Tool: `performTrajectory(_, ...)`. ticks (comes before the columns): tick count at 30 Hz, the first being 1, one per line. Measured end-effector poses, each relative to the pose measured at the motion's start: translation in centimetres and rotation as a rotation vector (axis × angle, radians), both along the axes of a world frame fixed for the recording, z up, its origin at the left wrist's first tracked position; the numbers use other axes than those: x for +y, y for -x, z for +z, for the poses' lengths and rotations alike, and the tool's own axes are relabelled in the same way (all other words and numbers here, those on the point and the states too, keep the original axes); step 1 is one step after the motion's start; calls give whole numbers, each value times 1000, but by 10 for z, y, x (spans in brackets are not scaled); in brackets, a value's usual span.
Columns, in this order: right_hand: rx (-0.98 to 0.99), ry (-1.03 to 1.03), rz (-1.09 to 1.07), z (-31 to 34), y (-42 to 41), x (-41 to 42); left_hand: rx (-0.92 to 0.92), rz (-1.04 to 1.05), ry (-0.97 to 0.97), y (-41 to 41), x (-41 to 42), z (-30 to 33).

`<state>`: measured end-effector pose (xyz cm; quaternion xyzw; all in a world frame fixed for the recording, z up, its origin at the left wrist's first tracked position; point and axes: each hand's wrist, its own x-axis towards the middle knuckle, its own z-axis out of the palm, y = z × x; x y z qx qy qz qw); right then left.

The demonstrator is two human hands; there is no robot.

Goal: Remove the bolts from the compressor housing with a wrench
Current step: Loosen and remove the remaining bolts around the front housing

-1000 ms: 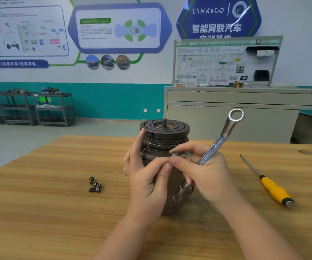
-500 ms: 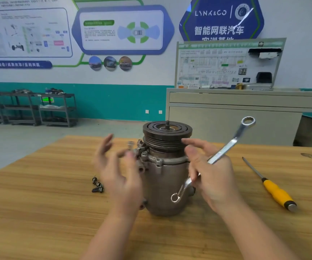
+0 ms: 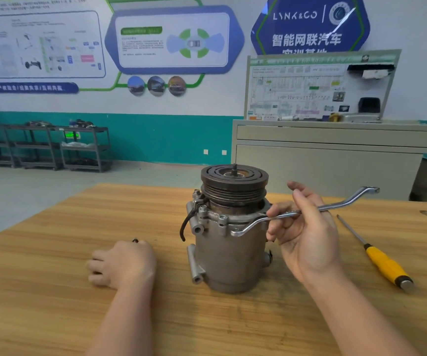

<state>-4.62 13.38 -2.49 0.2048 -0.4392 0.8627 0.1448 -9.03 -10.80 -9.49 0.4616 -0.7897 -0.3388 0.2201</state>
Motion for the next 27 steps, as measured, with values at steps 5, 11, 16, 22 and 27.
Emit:
performTrajectory(5,35,51,25,1,-1,3,170,91,-35,-3,7,11)
performTrajectory(11,79,126,50,0,0,-4,873,-822,-372,-14,45,28)
performTrajectory(16,-48,274,34,-7,0,-10,904,-914,-556,-14,72,25)
performTrajectory(22,-41,245,-229,-1,-1,-10,991,-726,-387,-33,97,27)
performTrajectory(27,92,166,-569,9,0,6,840,-506,-77,-66,164,21)
